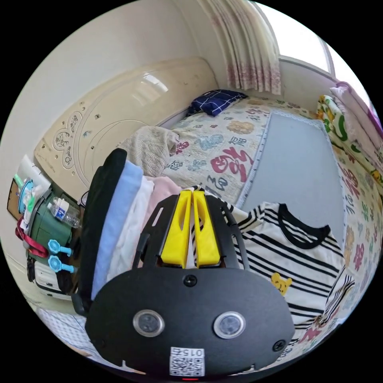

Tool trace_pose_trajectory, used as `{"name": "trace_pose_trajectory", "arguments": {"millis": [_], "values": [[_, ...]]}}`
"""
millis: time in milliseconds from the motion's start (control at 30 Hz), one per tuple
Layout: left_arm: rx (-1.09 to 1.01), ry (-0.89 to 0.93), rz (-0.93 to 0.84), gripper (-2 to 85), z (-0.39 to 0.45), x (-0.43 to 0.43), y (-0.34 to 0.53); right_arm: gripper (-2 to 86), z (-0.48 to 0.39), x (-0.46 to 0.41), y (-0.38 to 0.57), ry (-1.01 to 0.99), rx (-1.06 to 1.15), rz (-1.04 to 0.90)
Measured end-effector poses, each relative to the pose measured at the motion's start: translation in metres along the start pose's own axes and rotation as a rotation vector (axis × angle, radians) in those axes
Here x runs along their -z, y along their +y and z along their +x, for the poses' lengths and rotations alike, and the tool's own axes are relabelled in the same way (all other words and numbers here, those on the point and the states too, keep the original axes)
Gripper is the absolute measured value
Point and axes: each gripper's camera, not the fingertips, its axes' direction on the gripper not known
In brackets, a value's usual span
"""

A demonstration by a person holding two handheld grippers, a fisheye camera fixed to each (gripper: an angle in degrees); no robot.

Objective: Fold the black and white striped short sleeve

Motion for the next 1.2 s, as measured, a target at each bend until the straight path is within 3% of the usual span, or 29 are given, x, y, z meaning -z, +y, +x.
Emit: {"name": "trace_pose_trajectory", "arguments": {"millis": [367,567,833,1033,1200], "values": [[-0.040,-0.021,0.004,-0.8,-0.016,0.036,-0.003,0.4,-0.077,-0.127,-0.048,-0.023,0.005,-0.120],[-0.057,0.006,-0.011,-0.5,-0.018,0.043,-0.004,5.0,-0.080,-0.118,-0.095,-0.011,0.006,-0.185],[-0.078,0.026,-0.061,-0.3,-0.018,0.036,-0.008,9.0,-0.096,-0.023,-0.146,-0.122,0.083,-0.137],[-0.126,0.057,-0.063,0.5,-0.013,0.028,-0.012,9.1,-0.077,0.105,-0.110,-0.215,0.136,-0.092],[-0.230,0.220,-0.075,4.8,-0.001,0.023,-0.007,8.5,-0.010,0.269,-0.011,0.012,-0.021,0.018]]}}
